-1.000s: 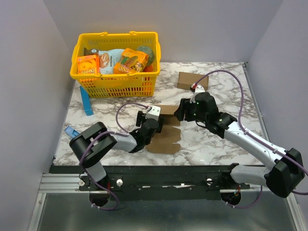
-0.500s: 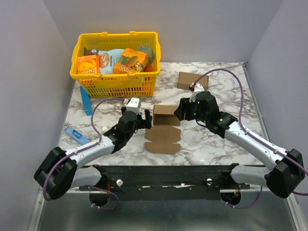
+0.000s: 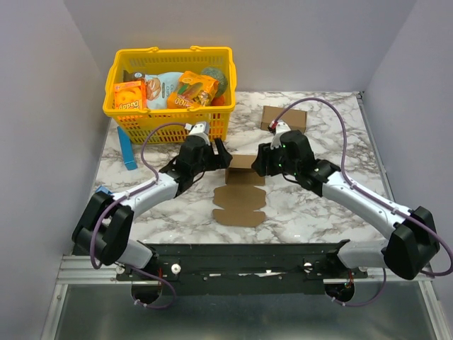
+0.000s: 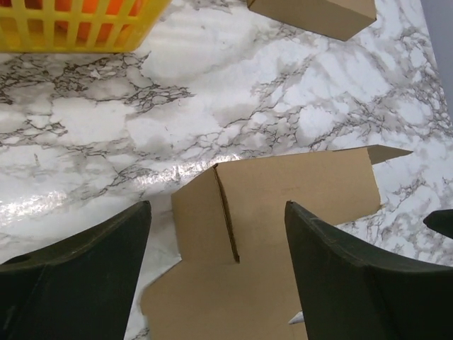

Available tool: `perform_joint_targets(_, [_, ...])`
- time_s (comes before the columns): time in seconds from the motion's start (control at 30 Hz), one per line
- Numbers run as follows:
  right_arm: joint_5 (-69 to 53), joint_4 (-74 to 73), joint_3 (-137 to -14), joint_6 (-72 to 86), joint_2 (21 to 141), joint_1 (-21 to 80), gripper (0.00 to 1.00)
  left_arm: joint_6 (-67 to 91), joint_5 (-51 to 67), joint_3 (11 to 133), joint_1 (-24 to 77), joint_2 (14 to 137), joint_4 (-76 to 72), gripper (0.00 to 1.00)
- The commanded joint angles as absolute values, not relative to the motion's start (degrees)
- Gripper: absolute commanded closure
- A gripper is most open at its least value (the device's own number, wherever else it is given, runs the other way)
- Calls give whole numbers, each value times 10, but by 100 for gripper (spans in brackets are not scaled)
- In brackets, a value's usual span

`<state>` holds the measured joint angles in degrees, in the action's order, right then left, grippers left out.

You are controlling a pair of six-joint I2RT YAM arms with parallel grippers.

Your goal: Fold the paper box

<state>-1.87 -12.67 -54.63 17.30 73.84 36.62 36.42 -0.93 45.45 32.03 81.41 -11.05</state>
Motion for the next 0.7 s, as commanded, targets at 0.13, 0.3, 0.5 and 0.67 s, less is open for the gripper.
perform_joint_targets(0.13, [-33,-119,-562,158,758,362,44,394,37,468,310,876,-115,39])
perform_joint_targets(0.3, [-23,-120,-558,156,757,362,45,399,51,447,311,880,-136,51])
perform_joint_targets(0.5, [-19,-121,-553,161,760,361,45,409,60,392,311,889,-173,59])
perform_joint_targets(0.67, [-13,-124,-550,161,757,362,46,429,71,338,316,898,-230,60])
